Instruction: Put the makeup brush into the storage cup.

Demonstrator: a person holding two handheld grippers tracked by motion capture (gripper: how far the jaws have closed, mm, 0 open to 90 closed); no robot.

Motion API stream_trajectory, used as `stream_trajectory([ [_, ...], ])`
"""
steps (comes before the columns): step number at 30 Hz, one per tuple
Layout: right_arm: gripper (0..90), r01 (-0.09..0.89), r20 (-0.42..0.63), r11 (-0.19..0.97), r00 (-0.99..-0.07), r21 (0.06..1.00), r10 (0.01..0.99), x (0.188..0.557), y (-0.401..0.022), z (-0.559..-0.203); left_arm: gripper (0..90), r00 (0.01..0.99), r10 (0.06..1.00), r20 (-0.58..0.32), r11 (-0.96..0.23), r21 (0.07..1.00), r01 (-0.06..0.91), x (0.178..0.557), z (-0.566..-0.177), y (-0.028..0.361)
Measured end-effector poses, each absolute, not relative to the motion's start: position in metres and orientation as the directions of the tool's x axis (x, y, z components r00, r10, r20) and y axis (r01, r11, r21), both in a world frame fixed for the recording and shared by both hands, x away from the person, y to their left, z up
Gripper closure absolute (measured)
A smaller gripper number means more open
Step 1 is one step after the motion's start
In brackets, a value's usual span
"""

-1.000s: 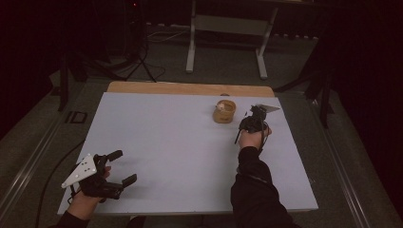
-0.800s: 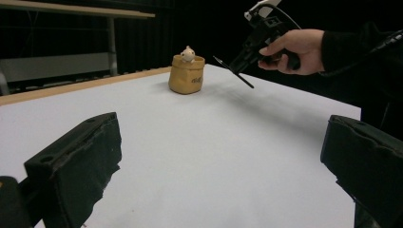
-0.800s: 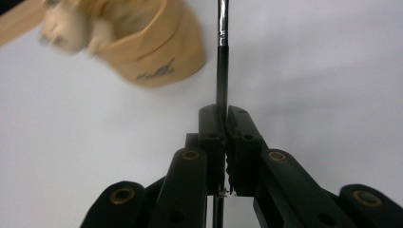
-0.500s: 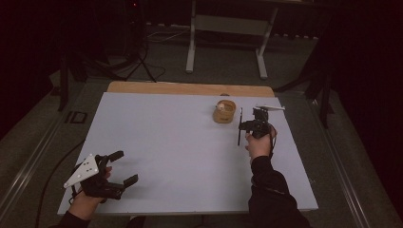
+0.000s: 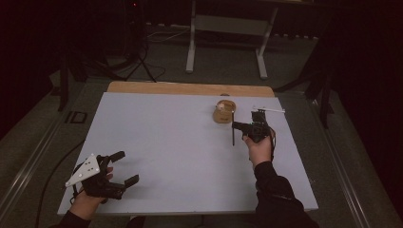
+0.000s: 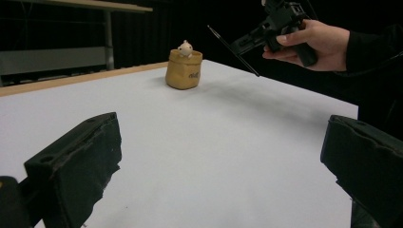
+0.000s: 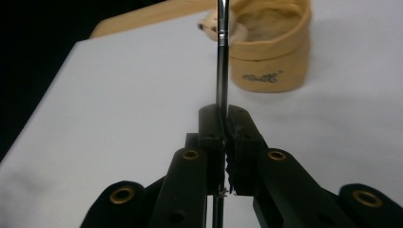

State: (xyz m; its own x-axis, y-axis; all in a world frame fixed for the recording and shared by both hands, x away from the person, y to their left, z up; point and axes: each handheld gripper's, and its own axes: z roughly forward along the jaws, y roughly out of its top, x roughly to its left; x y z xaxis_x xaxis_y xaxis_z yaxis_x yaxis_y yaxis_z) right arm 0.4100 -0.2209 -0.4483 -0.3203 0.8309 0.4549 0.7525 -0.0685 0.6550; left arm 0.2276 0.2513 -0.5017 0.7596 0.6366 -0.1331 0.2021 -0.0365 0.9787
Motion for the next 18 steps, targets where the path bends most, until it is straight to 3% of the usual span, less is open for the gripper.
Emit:
stream_trajectory([
  [9, 85.6, 0.648, 0.425, -0.01, -0.488, 0.761, 0.763, 0.396, -0.225, -0.452, 0.2, 0.765, 0.627, -0.146, -0.034, 0.976, 0.214, 0.23, -0.503, 0.246],
  [18, 85.6, 0.581, 0.439, -0.072, -0.521, 0.811, 0.732, 0.384, -0.233, -0.449, 0.2, 0.764, 0.622, -0.172, -0.005, 0.975, 0.223, 0.231, -0.501, 0.244],
])
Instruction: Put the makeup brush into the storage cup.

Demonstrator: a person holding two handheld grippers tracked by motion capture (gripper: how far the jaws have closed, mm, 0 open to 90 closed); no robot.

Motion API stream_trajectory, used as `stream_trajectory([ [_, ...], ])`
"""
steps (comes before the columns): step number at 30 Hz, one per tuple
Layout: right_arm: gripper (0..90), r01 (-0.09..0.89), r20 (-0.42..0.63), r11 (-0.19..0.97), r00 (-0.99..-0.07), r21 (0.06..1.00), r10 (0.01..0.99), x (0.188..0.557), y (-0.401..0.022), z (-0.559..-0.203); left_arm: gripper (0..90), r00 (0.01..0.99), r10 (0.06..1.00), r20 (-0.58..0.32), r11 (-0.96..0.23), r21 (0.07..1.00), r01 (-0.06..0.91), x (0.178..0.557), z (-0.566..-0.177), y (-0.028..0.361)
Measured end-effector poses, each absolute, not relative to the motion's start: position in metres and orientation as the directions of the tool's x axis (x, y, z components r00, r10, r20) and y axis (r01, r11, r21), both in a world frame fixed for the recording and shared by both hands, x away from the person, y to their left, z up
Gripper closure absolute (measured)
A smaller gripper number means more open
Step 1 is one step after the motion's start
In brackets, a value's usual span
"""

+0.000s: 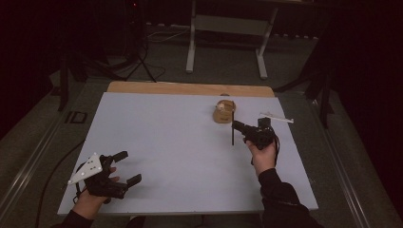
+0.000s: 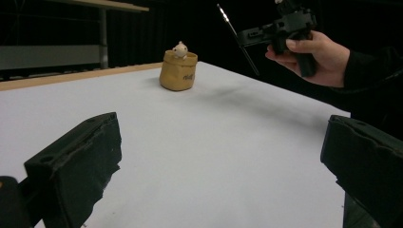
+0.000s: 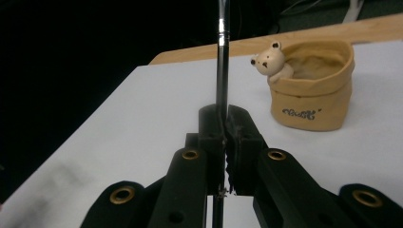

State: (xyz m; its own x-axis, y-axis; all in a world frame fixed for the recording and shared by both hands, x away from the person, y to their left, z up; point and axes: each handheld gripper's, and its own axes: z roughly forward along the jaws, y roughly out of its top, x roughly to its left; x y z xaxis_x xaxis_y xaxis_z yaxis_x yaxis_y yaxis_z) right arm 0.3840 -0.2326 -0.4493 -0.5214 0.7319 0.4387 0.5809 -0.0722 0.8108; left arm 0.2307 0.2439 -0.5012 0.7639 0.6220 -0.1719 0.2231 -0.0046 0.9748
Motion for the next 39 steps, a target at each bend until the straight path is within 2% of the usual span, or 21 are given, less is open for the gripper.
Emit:
stream_trajectory([
  [5, 85.6, 0.537, 0.405, -0.051, -0.567, 0.842, 0.717, 0.373, -0.23, -0.442, 0.2, 0.778, 0.59, -0.215, 0.01, 0.966, 0.259, 0.238, -0.496, 0.231],
  [9, 85.6, 0.511, 0.39, -0.038, -0.603, 0.859, 0.696, 0.364, -0.229, -0.437, 0.2, 0.794, 0.545, -0.27, -0.005, 0.946, 0.325, 0.247, -0.491, 0.213],
  [18, 85.6, 0.517, 0.401, -0.036, -0.617, 0.855, 0.677, 0.354, -0.229, -0.436, 0.2, 0.816, 0.448, -0.367, -0.012, 0.91, 0.415, 0.269, -0.492, 0.175],
  [30, 85.6, 0.518, 0.408, -0.025, -0.643, 0.855, 0.648, 0.349, -0.223, -0.434, 0.2, 0.866, 0.339, -0.367, -0.063, 0.91, 0.41, 0.301, -0.481, 0.124],
  [39, 85.6, 0.499, 0.392, -0.011, -0.666, 0.866, 0.634, 0.344, -0.214, -0.431, 4.5, 0.858, 0.382, -0.343, -0.048, 0.92, 0.389, 0.317, -0.473, 0.091],
])
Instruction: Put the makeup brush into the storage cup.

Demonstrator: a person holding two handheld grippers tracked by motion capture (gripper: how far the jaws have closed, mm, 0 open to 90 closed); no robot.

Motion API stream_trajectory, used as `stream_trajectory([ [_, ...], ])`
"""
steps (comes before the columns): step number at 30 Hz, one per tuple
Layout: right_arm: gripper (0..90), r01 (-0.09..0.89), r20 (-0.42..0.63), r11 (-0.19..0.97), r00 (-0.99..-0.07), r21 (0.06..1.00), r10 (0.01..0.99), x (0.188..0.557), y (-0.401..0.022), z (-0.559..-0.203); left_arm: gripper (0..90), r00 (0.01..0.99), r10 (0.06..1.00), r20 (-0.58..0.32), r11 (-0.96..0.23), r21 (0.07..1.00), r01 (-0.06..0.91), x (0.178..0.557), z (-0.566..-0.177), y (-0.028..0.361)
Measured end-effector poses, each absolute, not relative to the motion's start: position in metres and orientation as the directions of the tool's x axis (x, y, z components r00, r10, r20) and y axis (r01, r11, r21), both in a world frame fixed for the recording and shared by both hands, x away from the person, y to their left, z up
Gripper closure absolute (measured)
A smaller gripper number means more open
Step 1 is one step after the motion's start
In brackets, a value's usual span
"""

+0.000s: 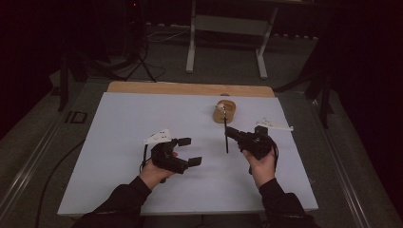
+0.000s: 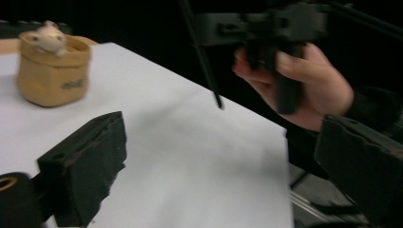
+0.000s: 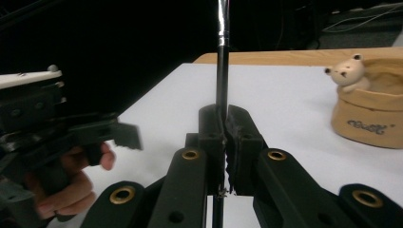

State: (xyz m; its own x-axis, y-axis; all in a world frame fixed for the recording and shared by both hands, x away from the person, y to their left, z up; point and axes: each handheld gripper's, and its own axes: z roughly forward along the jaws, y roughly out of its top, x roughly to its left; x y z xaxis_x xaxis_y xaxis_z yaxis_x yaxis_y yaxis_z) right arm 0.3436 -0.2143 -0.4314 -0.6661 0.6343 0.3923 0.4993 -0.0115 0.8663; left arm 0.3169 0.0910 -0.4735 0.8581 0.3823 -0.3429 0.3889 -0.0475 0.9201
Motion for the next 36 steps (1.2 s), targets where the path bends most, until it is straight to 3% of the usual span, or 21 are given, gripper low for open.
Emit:
stream_trajectory([
  [6, 85.6, 0.496, 0.4, -0.02, -0.676, 0.868, 0.619, 0.343, -0.209, -0.431, 18.7, 0.848, 0.375, -0.376, -0.046, 0.905, 0.422, 0.321, -0.472, 0.075],
  [7, 85.6, 0.499, 0.408, -0.027, -0.676, 0.866, 0.614, 0.342, -0.209, -0.431, 26.4, 0.842, 0.388, -0.376, -0.052, 0.903, 0.427, 0.321, -0.472, 0.073],
  [10, 85.6, 0.5, 0.413, -0.028, -0.679, 0.865, 0.607, 0.342, -0.208, -0.431, 34.4, 0.833, 0.39, -0.393, -0.057, 0.893, 0.447, 0.324, -0.472, 0.067],
  [18, 85.6, 0.495, 0.414, -0.035, -0.683, 0.868, 0.602, 0.342, -0.205, -0.43, 41.6, 0.789, 0.444, -0.424, -0.054, 0.866, 0.497, 0.33, -0.473, 0.047],
  [29, 85.5, 0.48, 0.394, -0.015, -0.7, 0.877, 0.595, 0.34, -0.196, -0.43, 60.4, 0.768, 0.431, -0.474, -0.045, 0.838, 0.543, 0.335, -0.472, 0.026],
  [36, 85.5, 0.475, 0.389, -0.009, -0.708, 0.88, 0.589, 0.339, -0.194, -0.429, 79.0, 0.767, 0.417, -0.488, -0.064, 0.826, 0.56, 0.336, -0.472, 0.018],
])
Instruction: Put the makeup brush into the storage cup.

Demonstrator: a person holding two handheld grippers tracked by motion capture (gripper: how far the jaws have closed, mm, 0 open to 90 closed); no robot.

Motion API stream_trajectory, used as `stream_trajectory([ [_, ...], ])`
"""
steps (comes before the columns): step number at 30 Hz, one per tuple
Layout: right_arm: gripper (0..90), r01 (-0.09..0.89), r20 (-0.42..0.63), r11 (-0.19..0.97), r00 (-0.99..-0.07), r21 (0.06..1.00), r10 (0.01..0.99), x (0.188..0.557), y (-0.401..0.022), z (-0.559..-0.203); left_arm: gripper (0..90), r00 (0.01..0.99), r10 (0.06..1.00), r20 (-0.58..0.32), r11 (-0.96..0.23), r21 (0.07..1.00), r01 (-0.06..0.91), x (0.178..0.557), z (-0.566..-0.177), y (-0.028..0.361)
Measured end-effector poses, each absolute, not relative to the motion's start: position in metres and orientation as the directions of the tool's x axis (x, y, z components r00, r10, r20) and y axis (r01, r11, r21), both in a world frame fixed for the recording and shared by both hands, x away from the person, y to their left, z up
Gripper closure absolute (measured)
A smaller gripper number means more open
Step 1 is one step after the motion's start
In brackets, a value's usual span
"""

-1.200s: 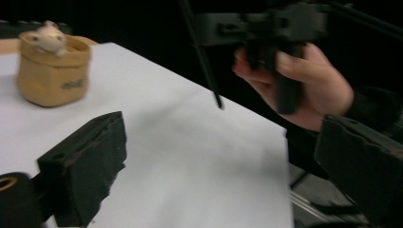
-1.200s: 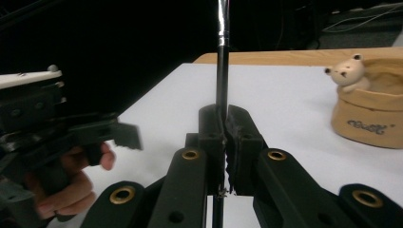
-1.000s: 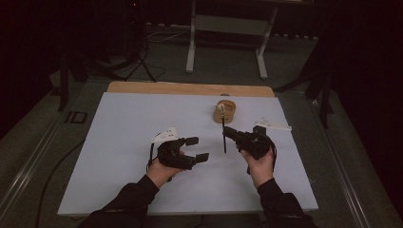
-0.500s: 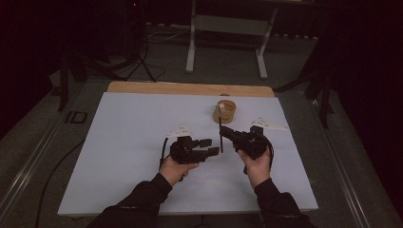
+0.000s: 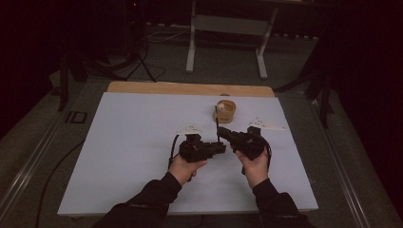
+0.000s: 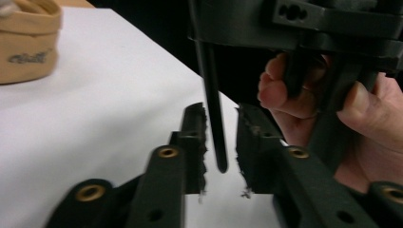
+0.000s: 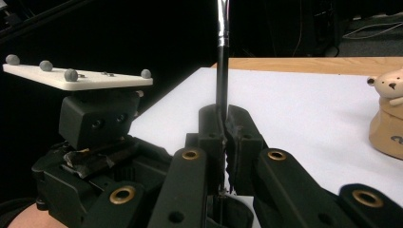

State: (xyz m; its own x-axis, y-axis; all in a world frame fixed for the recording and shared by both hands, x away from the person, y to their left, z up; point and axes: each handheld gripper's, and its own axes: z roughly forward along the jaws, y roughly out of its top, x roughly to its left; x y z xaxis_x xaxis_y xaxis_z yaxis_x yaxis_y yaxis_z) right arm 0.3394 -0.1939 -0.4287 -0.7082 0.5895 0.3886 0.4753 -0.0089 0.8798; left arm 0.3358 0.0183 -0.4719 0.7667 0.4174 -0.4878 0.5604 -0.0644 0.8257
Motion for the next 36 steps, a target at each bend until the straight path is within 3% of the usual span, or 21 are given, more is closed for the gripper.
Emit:
stream_trajectory([
  [5, 85.5, 0.469, 0.381, -0.007, -0.709, 0.883, 0.594, 0.339, -0.193, -0.428, 82.8, 0.738, 0.423, -0.526, -0.047, 0.8, 0.598, 0.339, -0.474, 0.021],
  [17, 84.4, 0.482, 0.388, 0.007, -0.714, 0.876, 0.583, 0.342, -0.193, -0.427, 85.7, 0.744, 0.471, -0.474, -0.084, 0.815, 0.573, 0.338, -0.473, 0.028],
  [19, 75.9, 0.465, 0.373, 0.007, -0.719, 0.885, 0.586, 0.342, -0.194, -0.426, 85.7, 0.74, 0.475, -0.477, -0.077, 0.815, 0.575, 0.339, -0.473, 0.031],
  [21, 74.5, 0.467, 0.371, 0.014, -0.718, 0.884, 0.589, 0.344, -0.195, -0.425, 85.7, 0.74, 0.487, -0.464, -0.083, 0.818, 0.569, 0.34, -0.472, 0.033],
  [27, 55.6, 0.469, 0.348, 0.045, -0.713, 0.882, 0.609, 0.343, -0.198, -0.415, 85.7, 0.749, 0.5, -0.435, -0.102, 0.829, 0.55, 0.339, -0.472, 0.04],
  [36, 17.0, 0.469, 0.332, 0.09, -0.736, 0.879, 0.59, 0.344, -0.203, -0.4, 85.7, 0.768, 0.511, -0.385, -0.146, 0.842, 0.519, 0.337, -0.474, 0.045],
])
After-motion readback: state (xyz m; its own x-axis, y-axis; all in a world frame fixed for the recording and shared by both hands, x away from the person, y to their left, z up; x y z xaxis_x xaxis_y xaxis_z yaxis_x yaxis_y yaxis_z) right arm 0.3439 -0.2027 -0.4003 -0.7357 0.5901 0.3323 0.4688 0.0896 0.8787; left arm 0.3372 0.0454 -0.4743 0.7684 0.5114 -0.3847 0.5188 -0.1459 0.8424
